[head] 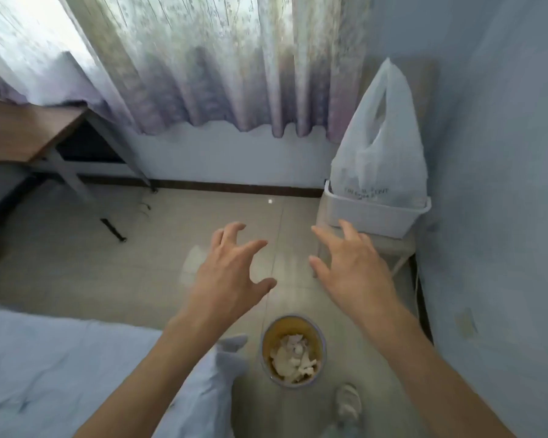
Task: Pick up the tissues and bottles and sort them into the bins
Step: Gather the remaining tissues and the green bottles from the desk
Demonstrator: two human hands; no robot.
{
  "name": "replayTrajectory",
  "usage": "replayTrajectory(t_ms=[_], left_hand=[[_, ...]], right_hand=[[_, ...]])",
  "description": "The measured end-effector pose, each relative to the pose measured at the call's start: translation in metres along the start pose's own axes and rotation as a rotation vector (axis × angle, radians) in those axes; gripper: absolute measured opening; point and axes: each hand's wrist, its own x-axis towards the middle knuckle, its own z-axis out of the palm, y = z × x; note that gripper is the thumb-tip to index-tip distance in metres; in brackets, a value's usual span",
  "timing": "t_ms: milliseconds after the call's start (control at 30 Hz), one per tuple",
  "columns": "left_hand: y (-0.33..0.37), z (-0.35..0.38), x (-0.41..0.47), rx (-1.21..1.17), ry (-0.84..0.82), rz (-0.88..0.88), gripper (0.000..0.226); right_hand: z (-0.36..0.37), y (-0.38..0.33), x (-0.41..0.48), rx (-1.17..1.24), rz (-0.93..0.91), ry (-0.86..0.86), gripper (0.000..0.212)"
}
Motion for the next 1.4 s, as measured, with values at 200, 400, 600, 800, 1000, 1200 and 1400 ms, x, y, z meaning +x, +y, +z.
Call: replayTrajectory(t_ms=[200, 400, 600, 800, 1000, 1200, 1400], left_hand=[[0.034, -0.113, -0.057, -0.065, 0.08, -0.037, 0.07], [0.085, -0.11, -0.096, -0.22, 0.125, -0.172, 0.07], [0.146, -0.108, -0.074, -0.268, 0.194, -0.217, 0.075], [0.206, -0.116, -0.051, -0.299, 0.247, -0.227, 0.079], [0.234, -0.117, -0.026, -0.259, 0.266, -0.284, 0.079], [0.241, -0.117, 0.016, -0.257, 0.325, -0.331, 0.079], [0.211, -0.113, 0.077, -0.252, 0.376, -0.45, 0.081]], right_hand=[[-0.106, -0.025, -0.073, 0.271, 0.051, 0.074, 0.059], [-0.122, 0.016, -0.124, 0.407, 0.109, 0.126, 0.058], [-0.176, 0.084, -0.107, 0.32, 0.039, 0.117, 0.059], [-0.214, 0.128, -0.082, 0.371, -0.06, 0.082, 0.056], [-0.224, 0.152, -0.049, 0.407, -0.118, 0.02, 0.057], [-0.23, 0.163, 0.015, 0.433, -0.141, -0.027, 0.058], [-0.218, 0.144, 0.107, 0.377, -0.245, -0.051, 0.058]])
